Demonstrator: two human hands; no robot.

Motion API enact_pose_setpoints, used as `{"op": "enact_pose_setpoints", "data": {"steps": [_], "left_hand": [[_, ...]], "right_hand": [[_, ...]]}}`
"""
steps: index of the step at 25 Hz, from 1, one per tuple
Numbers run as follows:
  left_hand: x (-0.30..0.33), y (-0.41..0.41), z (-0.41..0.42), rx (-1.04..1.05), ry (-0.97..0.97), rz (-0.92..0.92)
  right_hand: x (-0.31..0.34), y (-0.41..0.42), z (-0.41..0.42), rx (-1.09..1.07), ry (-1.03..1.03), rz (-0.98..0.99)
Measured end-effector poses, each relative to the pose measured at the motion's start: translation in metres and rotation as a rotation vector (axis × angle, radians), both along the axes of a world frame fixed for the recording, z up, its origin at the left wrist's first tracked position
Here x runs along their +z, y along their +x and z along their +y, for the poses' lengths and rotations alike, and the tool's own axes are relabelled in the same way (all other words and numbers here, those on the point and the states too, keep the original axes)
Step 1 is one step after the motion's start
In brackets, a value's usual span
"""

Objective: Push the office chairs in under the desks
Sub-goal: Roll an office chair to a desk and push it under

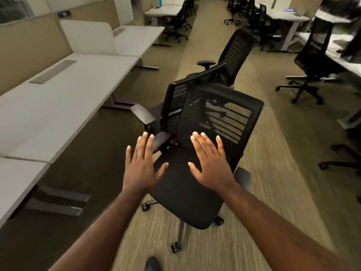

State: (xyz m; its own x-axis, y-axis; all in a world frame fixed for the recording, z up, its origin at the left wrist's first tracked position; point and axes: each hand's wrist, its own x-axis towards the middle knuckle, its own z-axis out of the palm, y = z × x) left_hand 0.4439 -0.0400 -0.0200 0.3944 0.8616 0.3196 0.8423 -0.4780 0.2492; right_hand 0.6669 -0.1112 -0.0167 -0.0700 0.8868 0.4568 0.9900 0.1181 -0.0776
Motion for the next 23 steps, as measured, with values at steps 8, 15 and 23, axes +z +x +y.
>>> {"op": "enact_pose_setpoints", "data": {"steps": [8,15,23], "left_hand": [[-0.009,0.146,0.017,-0.213,-0.018,0.011],[-0.024,0.266,0.068,-0.176,-0.080,-0.113],[-0.026,0.369,0.133,-0.138,-0.102,-0.096]], "right_hand": [[0.007,0.115,-0.015,-0.134,-0.012,-0.012],[0.008,0.225,0.037,-0.091,-0.038,-0.117],[0.023,0.344,0.099,-0.022,-0.129,-0.173]]}}
